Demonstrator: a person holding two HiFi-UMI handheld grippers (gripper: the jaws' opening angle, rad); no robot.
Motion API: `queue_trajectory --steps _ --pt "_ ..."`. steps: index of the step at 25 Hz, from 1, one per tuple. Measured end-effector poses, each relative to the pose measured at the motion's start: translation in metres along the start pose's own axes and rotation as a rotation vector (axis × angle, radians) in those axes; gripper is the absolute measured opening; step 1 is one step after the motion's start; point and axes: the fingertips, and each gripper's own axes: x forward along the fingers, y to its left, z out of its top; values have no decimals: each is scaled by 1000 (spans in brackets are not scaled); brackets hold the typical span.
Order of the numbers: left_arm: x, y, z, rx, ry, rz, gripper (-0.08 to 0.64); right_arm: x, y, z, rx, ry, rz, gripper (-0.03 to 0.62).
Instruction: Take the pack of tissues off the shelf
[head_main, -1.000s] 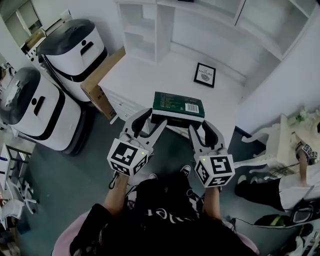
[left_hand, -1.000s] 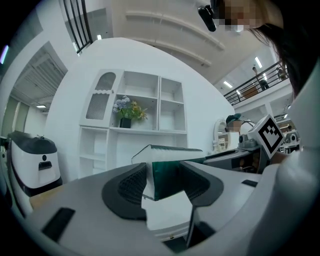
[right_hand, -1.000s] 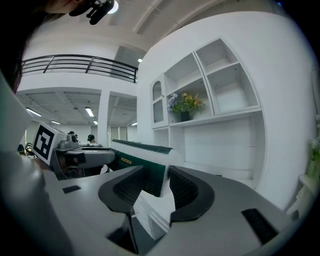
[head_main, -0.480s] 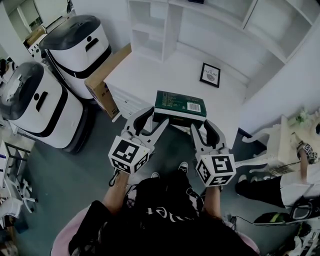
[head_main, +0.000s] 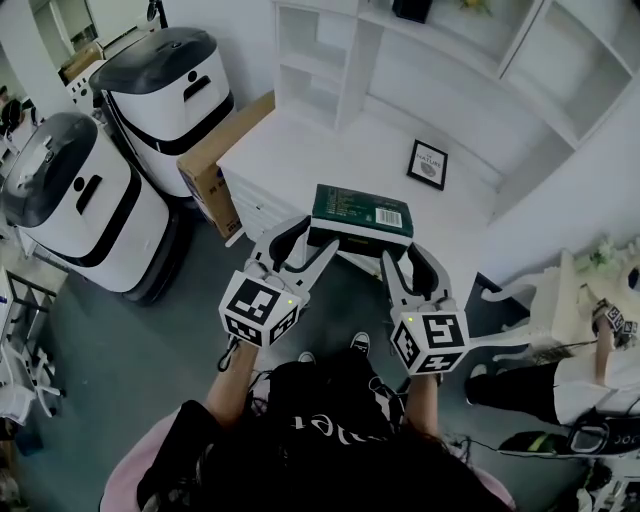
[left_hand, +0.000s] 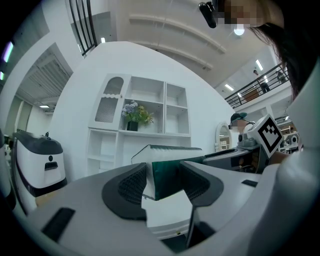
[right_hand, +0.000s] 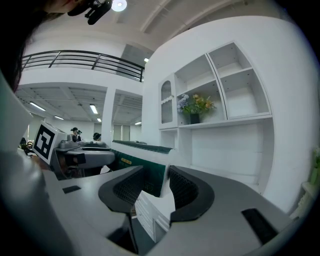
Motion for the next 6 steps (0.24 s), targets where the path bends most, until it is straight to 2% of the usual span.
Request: queue_trajectory --steps 6 --pt "0 4 0 -6 -8 6 215 3 1 3 -13 -4 4 186"
